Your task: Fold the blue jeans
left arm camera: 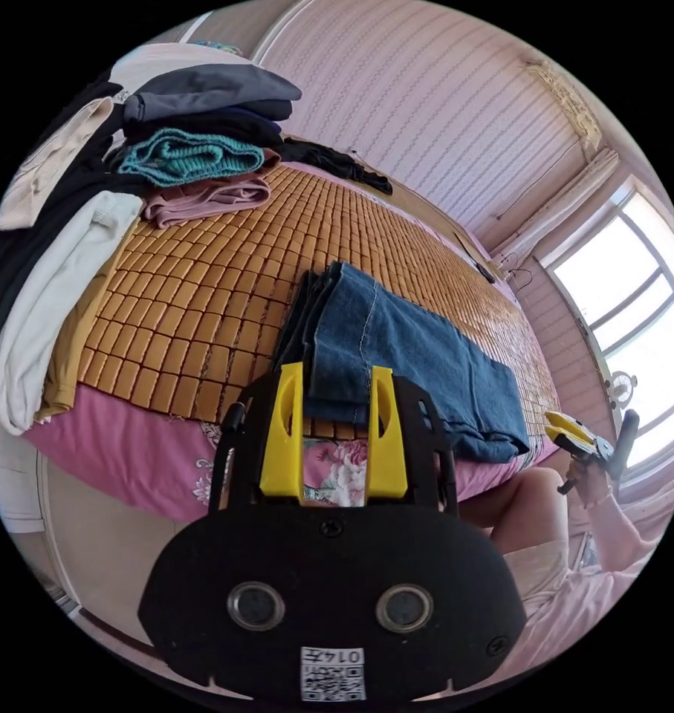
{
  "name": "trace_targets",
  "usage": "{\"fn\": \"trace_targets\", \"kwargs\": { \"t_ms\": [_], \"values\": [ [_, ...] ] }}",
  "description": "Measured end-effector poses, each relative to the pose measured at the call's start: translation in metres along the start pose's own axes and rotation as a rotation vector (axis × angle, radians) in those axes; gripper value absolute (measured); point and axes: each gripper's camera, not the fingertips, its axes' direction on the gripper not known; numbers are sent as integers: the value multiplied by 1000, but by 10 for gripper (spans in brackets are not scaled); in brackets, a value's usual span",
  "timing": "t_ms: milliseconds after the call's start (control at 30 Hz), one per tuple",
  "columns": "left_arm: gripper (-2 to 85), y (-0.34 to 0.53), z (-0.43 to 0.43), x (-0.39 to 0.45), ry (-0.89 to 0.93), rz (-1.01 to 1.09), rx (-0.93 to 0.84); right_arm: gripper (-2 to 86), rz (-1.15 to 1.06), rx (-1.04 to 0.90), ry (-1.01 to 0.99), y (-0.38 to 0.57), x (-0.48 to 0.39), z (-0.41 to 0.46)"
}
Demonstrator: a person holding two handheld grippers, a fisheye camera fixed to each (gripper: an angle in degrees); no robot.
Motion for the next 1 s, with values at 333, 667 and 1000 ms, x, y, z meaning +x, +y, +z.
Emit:
{"fn": "trace_targets", "kwargs": {
  "t_ms": [333,667,1000],
  "values": [
    [53,4,-24,-4,-96,135,-29,118,478,-393,-209,-47,63,42],
    [9,26,-40,28,-144,299,-91,16,328,-279,-312,-102,61,-34],
    [32,106,-59,120,-220,539,-78,1,185,-255,61,-149,20,-62]
  ]
}}
